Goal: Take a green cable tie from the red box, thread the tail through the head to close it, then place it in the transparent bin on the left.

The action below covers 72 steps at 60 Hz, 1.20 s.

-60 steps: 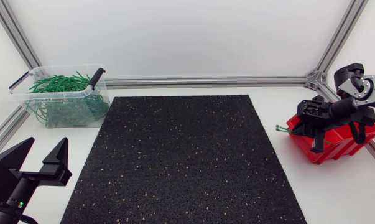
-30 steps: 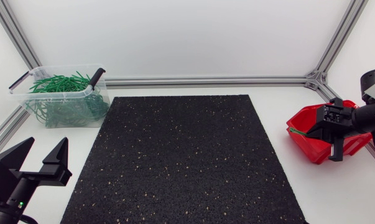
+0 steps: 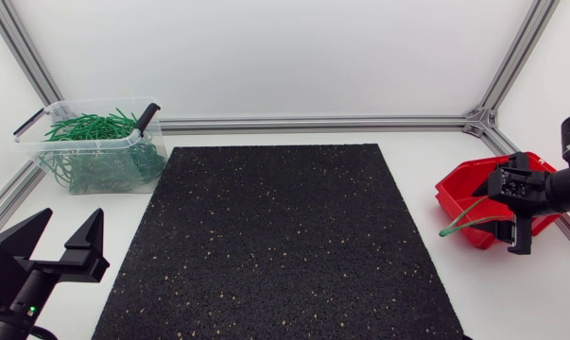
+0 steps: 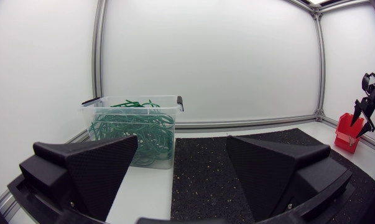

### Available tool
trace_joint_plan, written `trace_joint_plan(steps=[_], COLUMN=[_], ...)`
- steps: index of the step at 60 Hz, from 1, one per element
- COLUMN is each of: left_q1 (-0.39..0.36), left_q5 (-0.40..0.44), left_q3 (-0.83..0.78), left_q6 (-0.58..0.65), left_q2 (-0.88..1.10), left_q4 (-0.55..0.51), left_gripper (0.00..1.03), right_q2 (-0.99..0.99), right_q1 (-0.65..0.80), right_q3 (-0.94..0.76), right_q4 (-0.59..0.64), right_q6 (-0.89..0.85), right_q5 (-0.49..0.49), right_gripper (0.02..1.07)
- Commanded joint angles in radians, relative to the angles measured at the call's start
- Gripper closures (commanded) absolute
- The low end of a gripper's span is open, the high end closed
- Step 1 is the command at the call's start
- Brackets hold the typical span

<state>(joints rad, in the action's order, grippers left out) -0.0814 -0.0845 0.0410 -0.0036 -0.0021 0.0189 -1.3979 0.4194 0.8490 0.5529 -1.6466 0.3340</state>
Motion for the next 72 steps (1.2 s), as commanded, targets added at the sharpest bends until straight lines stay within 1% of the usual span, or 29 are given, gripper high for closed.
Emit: trace_joint_plan(steps=[1, 7, 12, 28, 32, 38, 43, 44, 45, 47, 52, 54, 72], left_q1=[0.005, 0.005, 0.006, -0.001, -0.003, -0.001, 0.002, 0.003, 0.003, 0.005, 0.005, 0.003, -0.001], left_q5=[-0.011, -0.011, -0.011, -0.011, -0.011, -0.011, -0.011, -0.011, -0.011, -0.011, -0.011, -0.011, -0.009], left_q3=[-0.039, -0.039, -0.039, -0.039, -0.039, -0.039, -0.039, -0.039, -0.039, -0.039, -0.039, -0.039, -0.039], left_q6=[-0.013, -0.013, -0.013, -0.013, -0.013, -0.013, -0.013, -0.013, -0.013, -0.013, -0.013, -0.013, -0.013], left_q2=[-0.007, -0.007, -0.007, -0.007, -0.007, -0.007, -0.007, -0.007, -0.007, -0.007, -0.007, -0.007, -0.007], left_q4=[-0.017, -0.016, -0.017, -0.016, -0.016, -0.016, -0.016, -0.017, -0.017, -0.016, -0.017, -0.017, -0.017], left_gripper=[0.04, 0.04, 0.04, 0.04, 0.04, 0.04, 0.04, 0.04, 0.04, 0.04, 0.04, 0.04, 0.04], right_q2=[0.017, 0.027, 0.050, 0.134, 0.135, 0.142, 0.148, 0.149, 0.151, 0.152, 0.158, 0.162, 0.157], right_q1=[-0.014, -0.030, -0.039, -0.060, -0.071, -0.091, -0.102, -0.105, -0.108, -0.111, -0.110, -0.110, -0.097], right_q3=[-0.019, -0.031, -0.059, -0.156, -0.160, -0.180, -0.220, -0.235, -0.243, -0.254, -0.268, -0.271, -0.281], right_q4=[0.008, 0.008, 0.013, 0.022, 0.022, 0.007, -0.059, -0.088, -0.102, -0.120, -0.148, -0.153, -0.206], right_q6=[-0.016, -0.018, -0.032, -0.091, -0.091, -0.090, -0.088, -0.088, -0.088, -0.088, -0.088, -0.090, -0.096], right_q5=[0.005, 0.007, 0.005, -0.020, -0.024, -0.038, -0.059, -0.067, -0.070, -0.075, -0.076, -0.076, -0.082], right_gripper=[0.08, 0.09, 0.13, 0.14, 0.18, 0.31, 0.42, 0.49, 0.52, 0.57, 0.64, 0.66, 0.66])
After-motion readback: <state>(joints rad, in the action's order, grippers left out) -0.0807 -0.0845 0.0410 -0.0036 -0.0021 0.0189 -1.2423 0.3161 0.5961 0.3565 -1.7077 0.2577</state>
